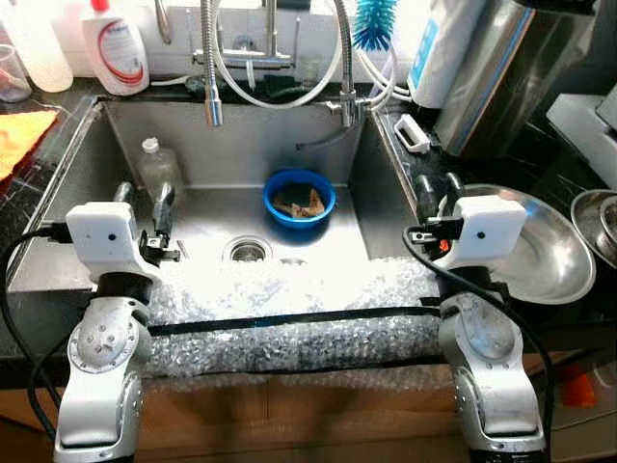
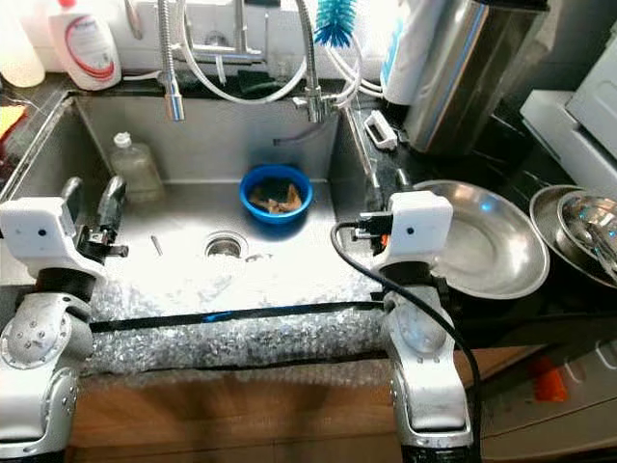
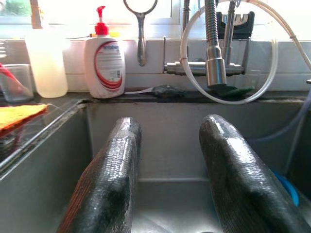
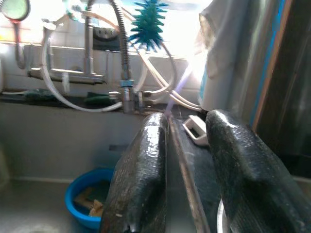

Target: Kitchen organization

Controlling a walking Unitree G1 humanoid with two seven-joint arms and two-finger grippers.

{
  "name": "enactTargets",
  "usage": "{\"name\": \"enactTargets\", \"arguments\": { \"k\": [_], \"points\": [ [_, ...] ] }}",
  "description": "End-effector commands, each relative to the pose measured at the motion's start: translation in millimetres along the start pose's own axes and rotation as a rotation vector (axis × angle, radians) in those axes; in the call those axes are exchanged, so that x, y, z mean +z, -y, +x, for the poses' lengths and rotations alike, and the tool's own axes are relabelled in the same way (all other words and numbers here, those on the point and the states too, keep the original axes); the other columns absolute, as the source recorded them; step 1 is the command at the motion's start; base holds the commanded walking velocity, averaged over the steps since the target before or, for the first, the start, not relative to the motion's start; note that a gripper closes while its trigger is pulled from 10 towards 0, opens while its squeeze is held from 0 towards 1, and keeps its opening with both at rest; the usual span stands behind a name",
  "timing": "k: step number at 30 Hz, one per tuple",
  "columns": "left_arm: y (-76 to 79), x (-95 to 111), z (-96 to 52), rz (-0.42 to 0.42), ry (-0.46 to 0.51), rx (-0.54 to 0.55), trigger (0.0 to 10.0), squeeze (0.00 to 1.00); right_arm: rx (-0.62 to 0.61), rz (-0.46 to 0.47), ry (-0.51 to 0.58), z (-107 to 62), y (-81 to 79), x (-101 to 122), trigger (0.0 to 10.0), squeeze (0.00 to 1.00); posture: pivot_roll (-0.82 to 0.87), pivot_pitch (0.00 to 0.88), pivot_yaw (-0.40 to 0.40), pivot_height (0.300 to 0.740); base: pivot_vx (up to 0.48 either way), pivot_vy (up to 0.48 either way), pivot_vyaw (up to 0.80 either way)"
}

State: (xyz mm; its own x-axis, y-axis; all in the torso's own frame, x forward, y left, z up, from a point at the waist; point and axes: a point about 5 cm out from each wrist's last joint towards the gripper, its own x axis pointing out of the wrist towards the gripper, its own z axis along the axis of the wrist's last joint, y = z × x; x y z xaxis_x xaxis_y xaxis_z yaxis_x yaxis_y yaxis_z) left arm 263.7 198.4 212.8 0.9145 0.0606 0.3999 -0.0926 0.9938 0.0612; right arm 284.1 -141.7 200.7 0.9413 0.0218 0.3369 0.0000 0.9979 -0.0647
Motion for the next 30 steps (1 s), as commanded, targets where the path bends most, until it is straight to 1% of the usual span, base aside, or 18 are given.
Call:
{"name": "enactTargets", "arguments": {
  "k": [1, 6, 10, 12, 14, 16, 18, 19, 20, 22, 24, 25, 26, 27, 29, 30],
  "points": [
    [0.7, 1, 0.0, 0.008, 0.007, -0.005, 10.0, 0.0, -0.052, 0.003, 0.027, 0.8, 9.6, 10, 10.0, 0.0, 0.04, 0.133, -0.074, 0.74, 0.0, 0.0, 0.0],
    [-0.3, 0, 1.6, 0.01, 0.003, -0.006, 10.0, 0.0, -0.076, -0.002, 0.035, 4.1, 14.3, 19, 10.0, 0.0, 0.03, 0.134, -0.071, 0.74, 0.0, 0.0, 0.0],
    [0.8, 0, 2.9, 0.01, 0.003, -0.012, 10.0, 0.0, -0.085, 0.0, -0.003, 8.5, 13.4, 18, 10.0, 0.0, 0.04, 0.131, -0.069, 0.74, 0.0, 0.0, 0.0],
    [0.7, 0, 3.1, 0.01, 0.004, -0.012, 10.0, 0.0, -0.105, -0.014, -0.021, 10.7, 14.4, 19, 10.0, 0.0, 0.04, 0.131, -0.069, 0.74, 0.0, 0.0, 0.0],
    [0.4, 0, 3.1, 0.011, 0.003, -0.013, 10.0, 0.0, -0.136, -0.001, -0.026, 12.9, 17.0, 23, 10.0, 0.0, 0.03, 0.129, -0.069, 0.74, 0.0, 0.0, 0.0],
    [0.5, 0, 3.1, 0.011, 0.003, -0.014, 10.0, 0.0, -0.178, 0.001, -0.022, 12.8, 22.1, 26, 10.0, 0.0, 0.03, 0.128, -0.069, 0.74, 0.0, 0.0, 0.0],
    [0.4, 0, 2.9, 0.01, 0.003, -0.014, 10.0, 0.0, -0.259, 0.014, -0.039, 9.9, 31.8, 27, 10.0, 0.0, 0.03, 0.128, -0.069, 0.74, 0.0, 0.0, 0.0],
    [0.4, 0, 2.9, 0.01, 0.003, -0.014, 10.0, 0.0, -0.259, 0.014, -0.039, 9.9, 31.8, 27, 10.0, 0.0, 0.03, 0.128, -0.069, 0.74, 0.0, 0.0, 0.0],
    [0.3, -1, 2.9, 0.01, 0.002, -0.015, 10.0, 0.0, -0.318, 0.046, -0.057, 6.8, 38.2, 25, 10.0, 0.0, 0.03, 0.128, -0.069, 0.74, 0.0, 0.0, 0.0],
    [0.1, -1, 3.1, 0.009, 0.003, -0.015, 10.0, 0.0, -0.39, 0.095, -0.084, 2.6, 47.7, 22, 10.0, 0.0, 0.03, 0.129, -0.068, 0.74, 0.0, 0.0, 0.0],
    [0.0, -1, 3.3, 0.009, 0.003, -0.015, 10.0, 0.0, -0.418, 0.101, -0.094, 0.3, 53.8, 21, 10.0, 0.0, 0.03, 0.129, -0.068, 0.74, 0.0, 0.0, 0.0],
    [0.2, -1, 3.5, 0.009, 0.003, -0.016, 10.0, 0.0, -0.461, 0.105, -0.117, -3.6, 62.5, 18, 10.0, 0.73, 0.03, 0.128, -0.066, 0.74, 0.0, 0.0, 0.0],
    [0.3, -1, 3.6, 0.009, 0.003, -0.017, 10.0, 0.0, -0.48, 0.108, -0.129, -5.6, 66.3, 17, 10.0, 0.92, 0.03, 0.128, -0.066, 0.74, 0.0, 0.0, 0.0],
    [0.6, -1, 3.7, 0.008, 0.002, -0.019, 10.0, 0.0, -0.503, 0.116, -0.145, -8.6, 71.6, 15, 10.0, 1.0, 0.03, 0.128, -0.066, 0.74, 0.0, 0.0, 0.0],
    [0.7, -1, 3.8, 0.008, 0.002, -0.02, 10.0, 0.0, -0.513, 0.121, -0.153, -10.3, 74.6, 14, 10.0, 1.0, 0.03, 0.128, -0.066, 0.74, 0.0, 0.0, 0.0],
    [0.5, -2, 3.8, 0.007, 0.002, -0.021, 10.0, 0.0, -0.558, 0.109, -0.187, -18.2, 86.0, 9, 10.0, 1.0, 0.02, 0.124, -0.066, 0.74, 0.0, 0.0, 0.0]
  ]
}}
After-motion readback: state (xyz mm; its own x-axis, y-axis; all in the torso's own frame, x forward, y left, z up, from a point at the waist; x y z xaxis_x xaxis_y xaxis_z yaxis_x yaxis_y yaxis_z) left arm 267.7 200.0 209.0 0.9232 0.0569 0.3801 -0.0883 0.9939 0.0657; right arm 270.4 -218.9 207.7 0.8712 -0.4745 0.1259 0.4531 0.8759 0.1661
